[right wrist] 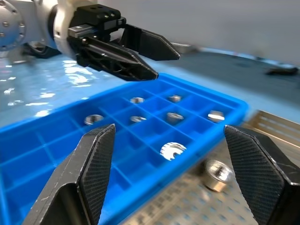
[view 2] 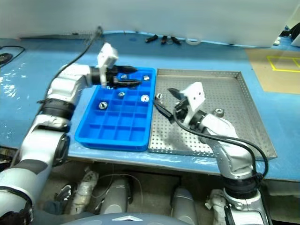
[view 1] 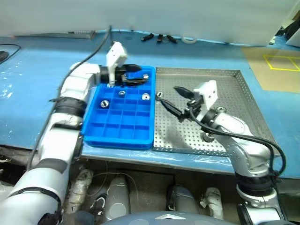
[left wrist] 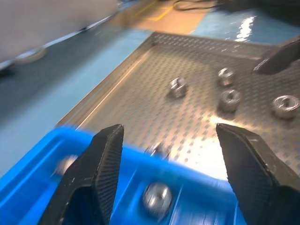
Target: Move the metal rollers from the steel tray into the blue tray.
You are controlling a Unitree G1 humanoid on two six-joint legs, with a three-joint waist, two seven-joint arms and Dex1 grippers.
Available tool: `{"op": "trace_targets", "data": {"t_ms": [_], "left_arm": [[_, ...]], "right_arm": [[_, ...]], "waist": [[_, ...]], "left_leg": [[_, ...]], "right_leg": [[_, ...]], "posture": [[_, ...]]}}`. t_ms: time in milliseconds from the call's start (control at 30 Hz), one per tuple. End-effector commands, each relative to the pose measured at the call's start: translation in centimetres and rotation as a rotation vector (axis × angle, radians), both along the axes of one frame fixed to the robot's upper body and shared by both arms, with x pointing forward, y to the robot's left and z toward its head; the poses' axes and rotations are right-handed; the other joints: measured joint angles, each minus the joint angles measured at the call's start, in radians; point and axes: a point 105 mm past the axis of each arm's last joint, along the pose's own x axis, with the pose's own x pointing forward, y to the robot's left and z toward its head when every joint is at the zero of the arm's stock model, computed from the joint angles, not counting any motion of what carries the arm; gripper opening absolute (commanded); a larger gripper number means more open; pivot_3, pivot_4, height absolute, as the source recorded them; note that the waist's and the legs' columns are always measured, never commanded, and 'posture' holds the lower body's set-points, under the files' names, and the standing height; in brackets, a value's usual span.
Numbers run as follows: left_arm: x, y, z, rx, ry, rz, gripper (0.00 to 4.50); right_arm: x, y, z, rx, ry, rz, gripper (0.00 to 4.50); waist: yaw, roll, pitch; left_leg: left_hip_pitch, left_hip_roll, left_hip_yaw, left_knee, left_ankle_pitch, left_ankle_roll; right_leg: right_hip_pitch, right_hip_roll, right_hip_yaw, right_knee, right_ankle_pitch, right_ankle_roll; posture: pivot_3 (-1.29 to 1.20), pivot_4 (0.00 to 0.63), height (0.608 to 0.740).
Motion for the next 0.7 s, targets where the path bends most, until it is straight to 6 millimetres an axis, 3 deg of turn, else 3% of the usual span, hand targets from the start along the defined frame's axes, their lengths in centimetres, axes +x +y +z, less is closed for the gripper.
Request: {"op": "trace_targets", "data": {"t_ms": [33, 167, 400, 567, 700], "left_arm": [[-0.6, -3.6, -2.1, 0.082, 0.018, -0.117, 3.3], [-2.1, -7.7, -4.4, 0.141, 0.05, -0.246, 3.3], [-5.4, -12.4, -7.4, 0.223, 0.079, -0.422, 3.3], [-6.6, -13.7, -9.5, 0.296, 0.097, -0.453, 3.3], [-6.3, -14.1, -11.1, 0.347, 0.074, -0.394, 3.3]], "right_arm": [[-1.2, -1.9, 1.6, 0.002, -0.071, -0.106, 3.91], [-2.9, -3.7, 1.0, -0.018, -0.059, -0.221, 3.91], [-5.6, -5.1, 0.0, -0.017, -0.027, -0.374, 3.91], [-6.8, -5.6, -0.7, -0.013, 0.001, -0.446, 3.91], [-7.3, -6.2, -1.1, -0.017, 0.012, -0.496, 3.91]], "waist": [[-0.015, 0.0, 0.0], [-0.057, 0.0, 0.0], [-0.124, 0.0, 0.0], [-0.167, 0.0, 0.0], [-0.198, 0.0, 0.0]], "left_leg": [[0.0, 0.0, 0.0, 0.0, 0.0, 0.0], [-0.001, -0.001, 0.001, 0.001, -0.003, 0.004], [0.001, -0.002, 0.004, 0.001, -0.007, 0.012], [0.001, -0.004, 0.006, 0.004, -0.01, 0.017], [0.001, -0.005, 0.007, 0.006, -0.012, 0.019]], "right_leg": [[0.0, 0.0, 0.0, -0.001, 0.0, 0.0], [0.0, 0.0, 0.002, -0.004, 0.003, 0.006], [0.003, 0.0, 0.003, -0.01, 0.002, 0.004], [0.005, -0.001, 0.007, -0.016, 0.005, 0.007], [0.005, -0.002, 0.009, -0.017, 0.005, 0.007]], "posture": [[-0.38, 0.15, 0.74], [-0.53, 0.15, 0.74], [-0.69, 0.15, 0.74], [-0.75, 0.15, 0.74], [-0.78, 0.15, 0.74]]}}
